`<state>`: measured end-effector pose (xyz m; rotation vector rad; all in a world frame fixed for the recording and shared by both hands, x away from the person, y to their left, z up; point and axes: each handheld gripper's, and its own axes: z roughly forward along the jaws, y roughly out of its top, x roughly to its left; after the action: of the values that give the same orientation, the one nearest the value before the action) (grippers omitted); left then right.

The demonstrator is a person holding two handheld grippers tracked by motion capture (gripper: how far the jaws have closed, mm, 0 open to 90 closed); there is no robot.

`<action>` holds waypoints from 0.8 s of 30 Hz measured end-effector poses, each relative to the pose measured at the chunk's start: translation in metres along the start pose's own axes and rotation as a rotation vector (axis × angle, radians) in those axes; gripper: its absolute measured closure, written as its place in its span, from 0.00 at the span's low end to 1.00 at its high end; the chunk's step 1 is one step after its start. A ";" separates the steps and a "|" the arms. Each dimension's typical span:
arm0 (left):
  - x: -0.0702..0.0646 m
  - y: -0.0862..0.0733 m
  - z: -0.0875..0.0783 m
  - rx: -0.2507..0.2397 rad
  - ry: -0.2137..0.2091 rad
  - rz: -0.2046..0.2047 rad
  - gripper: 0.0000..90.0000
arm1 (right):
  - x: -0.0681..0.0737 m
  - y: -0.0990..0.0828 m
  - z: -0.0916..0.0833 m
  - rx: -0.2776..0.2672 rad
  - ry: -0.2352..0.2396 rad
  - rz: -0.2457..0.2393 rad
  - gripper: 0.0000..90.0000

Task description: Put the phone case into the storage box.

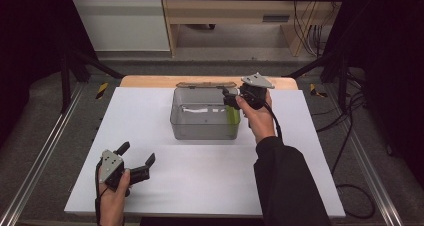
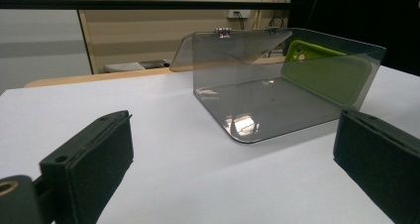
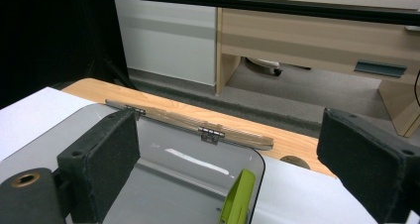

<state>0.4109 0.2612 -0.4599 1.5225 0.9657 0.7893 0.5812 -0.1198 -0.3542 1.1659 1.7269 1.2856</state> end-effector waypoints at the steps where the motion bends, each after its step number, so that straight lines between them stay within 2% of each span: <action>1: 0.000 0.000 0.000 0.000 -0.001 0.000 0.02 | 0.000 0.000 0.000 0.000 0.001 0.001 0.11; 18: 0.000 0.000 0.000 -0.001 -0.004 0.004 0.02 | -0.004 0.004 -0.009 -0.018 0.020 0.004 0.10; 24: 0.000 0.000 0.000 -0.003 -0.005 0.005 0.02 | -0.006 0.005 -0.012 -0.009 0.022 0.008 0.09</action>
<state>0.4111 0.2617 -0.4598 1.5246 0.9571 0.7903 0.5741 -0.1291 -0.3462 1.1595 1.7324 1.3141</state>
